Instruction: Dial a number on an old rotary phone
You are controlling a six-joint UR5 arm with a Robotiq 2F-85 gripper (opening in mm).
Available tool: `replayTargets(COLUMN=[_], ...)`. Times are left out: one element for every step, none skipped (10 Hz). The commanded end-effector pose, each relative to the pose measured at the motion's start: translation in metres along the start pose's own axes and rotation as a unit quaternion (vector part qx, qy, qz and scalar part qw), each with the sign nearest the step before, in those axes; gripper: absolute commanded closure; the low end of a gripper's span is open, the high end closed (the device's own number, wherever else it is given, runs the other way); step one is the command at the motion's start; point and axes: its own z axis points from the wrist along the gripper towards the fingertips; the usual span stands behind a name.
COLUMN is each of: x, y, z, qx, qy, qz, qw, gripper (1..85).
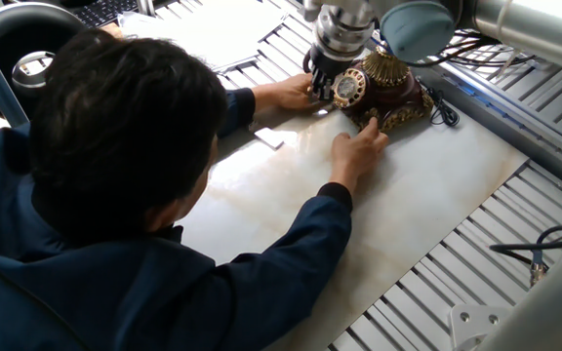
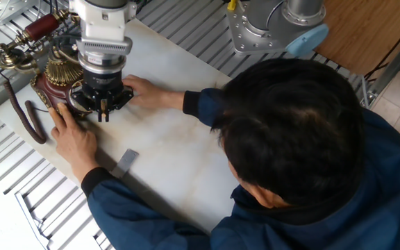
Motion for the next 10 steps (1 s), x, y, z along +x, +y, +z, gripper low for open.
replayTargets(x=[0.001, 0.002, 0.005, 0.008, 0.013, 0.019, 0.025, 0.035, 0.051, 0.06], y=[-0.004, -0.003, -0.001, 0.0, 0.001, 0.002, 0.008, 0.008, 0.01, 0.011], z=[0.001, -0.001, -0.002, -0.006, -0.016, -0.032, -0.044, -0.05, -0.058, -0.064], qx=[0.005, 0.006, 0.002, -0.002, -0.004, -0.009, -0.027, -0.046, -0.06, -0.074], qy=[0.001, 0.002, 0.007, 0.012, 0.032, 0.07, 0.094, 0.106, 0.134, 0.154], qz=[0.006, 0.005, 0.008, 0.008, 0.007, 0.003, 0.005, 0.002, 0.007, 0.015], qw=[1.0, 1.0, 0.9999, 0.9999, 0.9994, 0.9975, 0.9952, 0.9933, 0.9892, 0.9852], gripper=[83.7, 83.7, 83.7, 83.7, 83.7, 83.7, 83.7, 83.7, 83.7, 83.7])
